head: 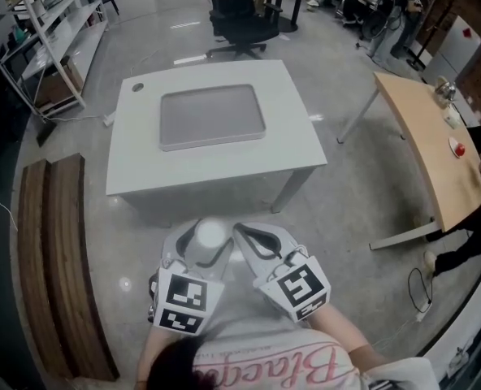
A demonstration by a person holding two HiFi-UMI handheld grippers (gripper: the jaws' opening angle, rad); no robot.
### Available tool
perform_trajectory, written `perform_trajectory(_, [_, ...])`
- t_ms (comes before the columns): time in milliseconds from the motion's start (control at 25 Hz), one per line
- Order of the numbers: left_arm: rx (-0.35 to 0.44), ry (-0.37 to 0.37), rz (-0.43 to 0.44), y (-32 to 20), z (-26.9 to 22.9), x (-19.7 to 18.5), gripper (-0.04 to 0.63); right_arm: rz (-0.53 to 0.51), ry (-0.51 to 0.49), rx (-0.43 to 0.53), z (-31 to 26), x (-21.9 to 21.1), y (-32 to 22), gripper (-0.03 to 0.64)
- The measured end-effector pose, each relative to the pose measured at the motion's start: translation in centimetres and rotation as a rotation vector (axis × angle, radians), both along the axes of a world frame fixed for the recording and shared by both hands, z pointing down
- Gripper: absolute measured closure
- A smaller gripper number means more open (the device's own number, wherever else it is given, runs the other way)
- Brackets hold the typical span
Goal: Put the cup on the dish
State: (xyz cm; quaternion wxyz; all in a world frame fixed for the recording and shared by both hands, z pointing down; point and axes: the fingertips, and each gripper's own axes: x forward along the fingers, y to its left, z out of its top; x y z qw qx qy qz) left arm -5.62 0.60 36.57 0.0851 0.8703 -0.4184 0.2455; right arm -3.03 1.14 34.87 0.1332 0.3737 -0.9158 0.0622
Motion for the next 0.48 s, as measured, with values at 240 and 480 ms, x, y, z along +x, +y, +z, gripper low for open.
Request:
perform_trajectory(240, [-0.015, 0.022, -0.001, -2.9, 0.7, -0.3, 0.337, 0.013, 0.015, -0.022, 0.9, -0.2, -2.8, 0.615])
perform_trajectory(480, [-0.019, 0.020, -0.028, -6.0, 1.4, -0.9, 0.337, 0.042, 0.013, -0.025, 1.2, 0.8, -6.0, 0.615])
